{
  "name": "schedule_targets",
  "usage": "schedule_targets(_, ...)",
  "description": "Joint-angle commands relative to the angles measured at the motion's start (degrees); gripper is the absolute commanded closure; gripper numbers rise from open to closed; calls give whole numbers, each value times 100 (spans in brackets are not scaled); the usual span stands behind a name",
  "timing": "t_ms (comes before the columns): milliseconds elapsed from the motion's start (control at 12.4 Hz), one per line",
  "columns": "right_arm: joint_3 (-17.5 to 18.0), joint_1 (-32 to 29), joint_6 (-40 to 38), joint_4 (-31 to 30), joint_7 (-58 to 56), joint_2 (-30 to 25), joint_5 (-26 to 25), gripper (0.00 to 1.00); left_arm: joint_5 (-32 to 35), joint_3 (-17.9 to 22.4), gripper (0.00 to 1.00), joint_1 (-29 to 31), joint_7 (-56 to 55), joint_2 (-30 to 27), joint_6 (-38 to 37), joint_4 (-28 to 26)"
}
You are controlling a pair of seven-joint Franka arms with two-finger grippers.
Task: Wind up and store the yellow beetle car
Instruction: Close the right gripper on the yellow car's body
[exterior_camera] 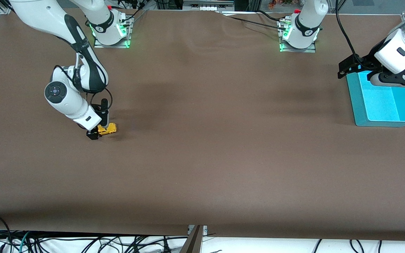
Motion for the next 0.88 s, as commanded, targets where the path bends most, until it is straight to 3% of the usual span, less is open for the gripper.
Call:
schedule_targets(0,24,-13,87,-46,-253,-39,-1,2,-154,22,0,58,-17,-8,-157,101)
schedule_targets(161,16,-13,87,-64,-376,-65,8,3,-154,14,0,128,-8,-16,-157,101)
schedule_targets(402,15,-13,87,-73,-508,-83,8,21,-154,-4,0,138,-35,-16,-157,101)
schedule_targets(562,15,-13,78,-73,-605,-83,8,45,-154,-4,0,129,-26,-8,-157,101)
schedule_targets(643,15,-13,61,-73,-605,-91,17,64,-154,-4,0,129,-26,-16,-157,101)
schedule_targets(804,15,-22,26,-73,-535,-109,35,84,-154,-4,0,129,-26,-8,-157,101)
